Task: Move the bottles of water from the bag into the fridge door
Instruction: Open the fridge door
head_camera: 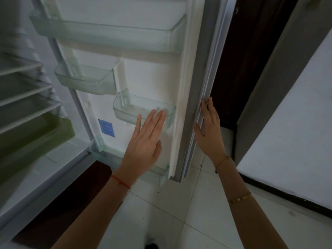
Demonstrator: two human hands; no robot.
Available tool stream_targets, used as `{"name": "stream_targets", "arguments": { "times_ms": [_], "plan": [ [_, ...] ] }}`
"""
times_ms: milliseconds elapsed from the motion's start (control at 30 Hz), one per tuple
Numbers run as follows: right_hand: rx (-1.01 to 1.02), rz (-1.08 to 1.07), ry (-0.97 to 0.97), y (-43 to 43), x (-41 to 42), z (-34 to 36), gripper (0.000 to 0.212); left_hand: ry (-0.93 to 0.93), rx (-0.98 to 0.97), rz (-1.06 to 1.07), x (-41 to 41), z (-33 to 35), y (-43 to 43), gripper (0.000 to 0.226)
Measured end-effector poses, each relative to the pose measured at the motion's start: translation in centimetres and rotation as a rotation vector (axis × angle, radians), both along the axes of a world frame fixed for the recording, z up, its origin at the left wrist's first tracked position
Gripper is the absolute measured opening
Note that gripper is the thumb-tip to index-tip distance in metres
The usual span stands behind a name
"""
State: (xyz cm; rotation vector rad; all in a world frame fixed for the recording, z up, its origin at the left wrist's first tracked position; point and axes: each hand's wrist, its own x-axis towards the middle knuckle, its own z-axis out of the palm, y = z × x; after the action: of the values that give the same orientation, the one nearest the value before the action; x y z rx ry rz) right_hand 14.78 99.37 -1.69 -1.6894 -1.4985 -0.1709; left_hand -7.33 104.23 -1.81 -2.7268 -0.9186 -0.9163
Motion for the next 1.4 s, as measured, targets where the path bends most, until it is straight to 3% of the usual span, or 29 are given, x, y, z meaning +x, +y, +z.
{"name": "stream_targets", "arguments": {
  "times_ms": [233,500,1400],
  "plan": [
    [-0.029,0.019,0.035,3.1,3.8,0.2,0.066,-0.070,0.044,-0.022,3.5,-0.1,2.6,0.073],
    [-0.007,-0.027,-0.011,7.8,7.9,-0.6,0.062,-0.285,0.099,-0.091,8.1,-0.3,5.3,0.054],
    [0.043,0.130,0.123,22.5,16.1,-0.3,0.057,-0.139,0.052,0.057,17.7,0.4,14.4,0.067]
  ]
}}
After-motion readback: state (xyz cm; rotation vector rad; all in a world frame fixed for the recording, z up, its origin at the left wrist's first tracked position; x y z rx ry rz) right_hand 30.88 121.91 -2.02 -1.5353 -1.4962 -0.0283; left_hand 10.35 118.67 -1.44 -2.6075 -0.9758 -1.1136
